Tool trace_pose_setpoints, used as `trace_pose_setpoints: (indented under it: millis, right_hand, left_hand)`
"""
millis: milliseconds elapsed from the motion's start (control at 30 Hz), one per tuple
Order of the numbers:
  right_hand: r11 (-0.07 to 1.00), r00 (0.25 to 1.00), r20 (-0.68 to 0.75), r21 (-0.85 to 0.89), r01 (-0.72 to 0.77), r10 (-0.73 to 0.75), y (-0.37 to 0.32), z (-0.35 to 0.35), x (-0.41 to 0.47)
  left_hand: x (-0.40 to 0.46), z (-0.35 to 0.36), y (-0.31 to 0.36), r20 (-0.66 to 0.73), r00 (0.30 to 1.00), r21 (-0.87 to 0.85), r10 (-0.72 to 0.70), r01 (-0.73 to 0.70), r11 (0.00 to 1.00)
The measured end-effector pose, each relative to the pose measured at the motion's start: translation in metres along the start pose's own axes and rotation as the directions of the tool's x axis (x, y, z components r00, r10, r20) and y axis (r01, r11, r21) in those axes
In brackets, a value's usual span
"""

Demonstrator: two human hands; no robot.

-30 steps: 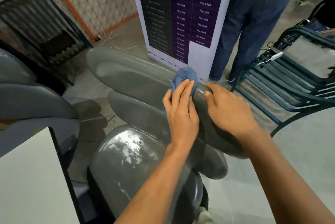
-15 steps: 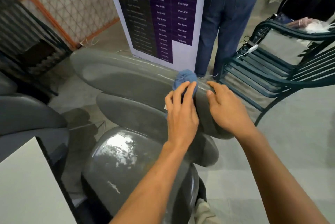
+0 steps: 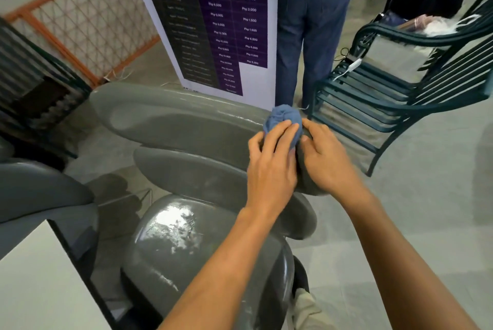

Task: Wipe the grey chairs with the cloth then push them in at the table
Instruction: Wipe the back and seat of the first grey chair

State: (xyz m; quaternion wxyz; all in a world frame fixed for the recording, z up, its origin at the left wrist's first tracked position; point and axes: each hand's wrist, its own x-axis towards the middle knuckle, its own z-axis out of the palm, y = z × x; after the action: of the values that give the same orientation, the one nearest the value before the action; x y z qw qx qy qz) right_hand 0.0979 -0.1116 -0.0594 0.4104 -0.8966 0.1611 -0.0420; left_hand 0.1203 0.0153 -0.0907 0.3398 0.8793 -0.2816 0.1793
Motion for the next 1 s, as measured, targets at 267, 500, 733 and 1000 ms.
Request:
trace_pose_setpoints:
  millis: [267, 500, 733, 1000]
  right_hand:
    - [0.999, 0.999, -0.008, 0.006, -0.052, 0.052, -0.009, 0.001, 0.0]
    - [0.997, 0.99, -0.136, 0.072, -0.016, 0.026, -0.032, -0.001, 0.011]
    - [0.969, 0.92, -0.333, 0.199, -0.144, 0.206, -0.016, -0.014, 0.005]
    - [0.98, 0.812, -0.581, -0.186, -0.074, -0.049, -0.035, 0.02, -0.018]
  left_hand:
    - [0.023, -0.036, -0.026, 0.214, 0.976, -0.153, -0.029, 0.063, 0.986]
    - [0.052, -0.051, -0.031, 0.168, 0.986, -0.317, 0.001, 0.053, 0.947]
    - [0.069, -0.047, -0.049, 0.128, 0.992, -0.176, -0.017, 0.04, 0.984]
    - [0.063, -0.033, -0.053, 0.224, 0.97, 0.16, 0.091, -0.129, 0.979]
